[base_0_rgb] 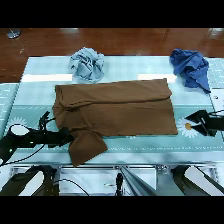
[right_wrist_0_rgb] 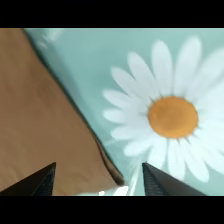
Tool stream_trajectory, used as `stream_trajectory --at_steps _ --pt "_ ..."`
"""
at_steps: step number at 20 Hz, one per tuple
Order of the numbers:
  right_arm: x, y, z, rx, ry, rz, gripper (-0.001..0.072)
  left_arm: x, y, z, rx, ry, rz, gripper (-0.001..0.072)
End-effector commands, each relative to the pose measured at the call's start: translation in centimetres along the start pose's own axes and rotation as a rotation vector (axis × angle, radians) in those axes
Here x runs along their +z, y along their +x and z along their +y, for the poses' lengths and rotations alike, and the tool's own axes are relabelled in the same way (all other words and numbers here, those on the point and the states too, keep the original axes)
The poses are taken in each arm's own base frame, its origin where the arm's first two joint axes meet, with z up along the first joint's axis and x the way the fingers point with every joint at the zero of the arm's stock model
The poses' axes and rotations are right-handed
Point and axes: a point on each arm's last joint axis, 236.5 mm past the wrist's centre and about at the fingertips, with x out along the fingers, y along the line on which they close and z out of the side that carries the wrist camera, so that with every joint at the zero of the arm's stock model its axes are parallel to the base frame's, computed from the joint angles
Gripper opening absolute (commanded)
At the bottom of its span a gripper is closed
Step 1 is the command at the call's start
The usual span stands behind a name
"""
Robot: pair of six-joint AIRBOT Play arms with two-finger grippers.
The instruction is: Fold the shirts.
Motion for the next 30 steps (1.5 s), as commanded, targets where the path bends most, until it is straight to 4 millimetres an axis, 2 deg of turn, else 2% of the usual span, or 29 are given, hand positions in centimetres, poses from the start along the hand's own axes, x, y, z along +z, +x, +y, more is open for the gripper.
stream_trajectory --at_steps 1,3,6,8,11,12,13,14,16,18,20,22,24,26,28,30 --pt "-3.1 1.6 -1.1 -0.011 0.082 0.103 0.0624 0.0 0.2 -0.5 -0.016 0.011 0.002 0.0031" --pt "-3.8 2.5 0.3 0.016 0.037 0.146 0.0624 -0.1 0.2 -0.5 -0.016 0.011 0.005 0.0031" --pt "-6.0 4.8 1.3 -0.007 -0.035 0.269 0.0624 -0.1 0.2 -0.6 -0.017 0.010 0.005 0.0031" --pt "-5.6 6.2 2.3 0.011 -0.038 0.265 0.0624 -0.1 0.2 -0.5 -0.017 0.010 0.006 0.0031" --pt "-4.0 7.3 4.4 0.057 -0.035 0.220 0.0609 -0.1 0.2 -0.5 -0.017 0.010 0.005 0.0031" --pt "-3.8 7.3 4.9 0.063 -0.057 0.225 0.0438 0.0 0.1 -0.6 -0.018 0.010 0.004 0.0030" --pt "-4.4 6.8 5.7 0.083 -0.114 0.262 0.0014 0.0 -0.1 -0.9 -0.024 0.017 0.010 0.0031" --pt "-4.7 6.0 6.4 0.104 -0.166 0.295 0.0019 0.4 -0.8 -1.5 -0.036 0.036 0.006 0.0031" --pt "-3.3 4.2 7.8 0.108 -0.230 0.286 0.0019 2.6 -2.8 -3.0 -0.064 0.073 -0.040 0.0031" --pt "-0.1 2.7 9.8 0.119 -0.244 0.195 0.0019 6.3 -5.7 -4.6 -0.081 0.095 -0.147 0.0030" --pt "3.2 1.2 12.4 0.163 -0.268 0.093 0.0019 10.4 -8.0 -5.5 -0.078 0.072 -0.288 0.0029" --pt "5.3 0.3 16.1 0.280 -0.309 0.039 0.0019 13.5 -8.6 -6.3 -0.074 0.061 -0.340 0.0030" --pt "7.6 1.1 18.3 0.299 -0.325 -0.012 0.0019 16.0 -7.4 -7.4 -0.067 0.074 -0.321 0.0030" --pt "9.8 2.6 20.1 0.293 -0.342 -0.035 0.0019 19.0 -6.4 -8.4 -0.069 0.060 -0.298 0.0030" --pt "12.1 4.2 21.4 0.291 -0.326 -0.048 0.0019 22.2 -6.1 -9.7 -0.081 0.054 -0.281 0.0030" --pt "13.8 5.8 22.2 0.294 -0.307 -0.029 0.0019 24.5 -6.0 -10.9 -0.098 0.059 -0.246 0.0030"
